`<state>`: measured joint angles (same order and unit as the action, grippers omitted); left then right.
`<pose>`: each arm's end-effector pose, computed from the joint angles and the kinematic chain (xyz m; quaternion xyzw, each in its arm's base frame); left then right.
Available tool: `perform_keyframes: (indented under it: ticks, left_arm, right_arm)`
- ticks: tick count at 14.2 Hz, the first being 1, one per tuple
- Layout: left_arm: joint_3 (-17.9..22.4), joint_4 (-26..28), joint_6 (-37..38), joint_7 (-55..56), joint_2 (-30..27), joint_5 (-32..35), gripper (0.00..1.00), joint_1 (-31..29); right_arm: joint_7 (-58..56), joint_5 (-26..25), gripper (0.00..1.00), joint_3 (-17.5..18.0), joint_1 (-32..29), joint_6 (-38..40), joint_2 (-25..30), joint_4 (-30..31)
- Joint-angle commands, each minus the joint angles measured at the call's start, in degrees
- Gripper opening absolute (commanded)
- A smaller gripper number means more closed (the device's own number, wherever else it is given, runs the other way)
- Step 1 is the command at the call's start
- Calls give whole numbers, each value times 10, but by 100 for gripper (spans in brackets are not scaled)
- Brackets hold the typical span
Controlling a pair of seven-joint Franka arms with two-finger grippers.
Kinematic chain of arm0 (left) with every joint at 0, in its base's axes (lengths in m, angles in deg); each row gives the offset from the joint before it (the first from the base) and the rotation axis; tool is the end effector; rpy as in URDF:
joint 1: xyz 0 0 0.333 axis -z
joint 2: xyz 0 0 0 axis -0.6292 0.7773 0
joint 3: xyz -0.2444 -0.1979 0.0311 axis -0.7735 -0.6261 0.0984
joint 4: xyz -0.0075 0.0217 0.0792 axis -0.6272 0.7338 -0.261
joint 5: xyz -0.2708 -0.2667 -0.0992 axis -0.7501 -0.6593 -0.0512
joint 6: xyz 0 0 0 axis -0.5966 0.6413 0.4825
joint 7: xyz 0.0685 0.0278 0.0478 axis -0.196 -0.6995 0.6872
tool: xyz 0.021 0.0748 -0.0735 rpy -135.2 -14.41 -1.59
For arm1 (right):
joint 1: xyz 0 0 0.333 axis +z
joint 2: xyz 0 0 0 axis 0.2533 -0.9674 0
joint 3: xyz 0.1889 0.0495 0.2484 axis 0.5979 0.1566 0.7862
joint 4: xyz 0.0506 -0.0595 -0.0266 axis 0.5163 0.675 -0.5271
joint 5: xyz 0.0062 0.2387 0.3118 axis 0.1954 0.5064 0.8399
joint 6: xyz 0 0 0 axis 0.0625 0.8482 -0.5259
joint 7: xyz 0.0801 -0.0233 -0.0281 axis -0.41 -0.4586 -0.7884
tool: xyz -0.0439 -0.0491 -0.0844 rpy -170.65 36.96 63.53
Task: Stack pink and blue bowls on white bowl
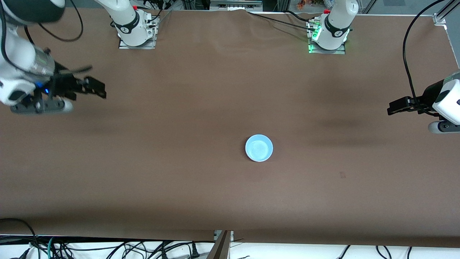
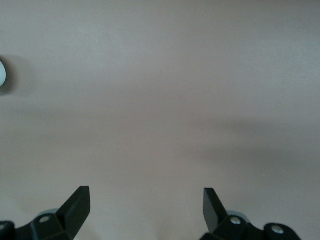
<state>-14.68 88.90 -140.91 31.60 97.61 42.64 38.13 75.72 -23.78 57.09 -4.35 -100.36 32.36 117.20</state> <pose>0.6143 0.0114 0.5648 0.9970 0.0403 -0.0646 0.0101 0.5715 0.0987 0.5952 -0.9979 -0.0361 0.0435 0.0315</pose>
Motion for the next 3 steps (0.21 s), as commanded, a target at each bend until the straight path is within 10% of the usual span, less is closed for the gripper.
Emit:
perform_keyframes:
  ticks: [1,3]
  left_arm:
    - [0,-17,9,-8,7,4,100,2]
    - [0,-17,9,-8,7,4,100,2]
  right_arm:
    - [-35,-15,100,-1,-8,-33,43,64]
    - [-37,-27,100,0,-5,-29,35,47]
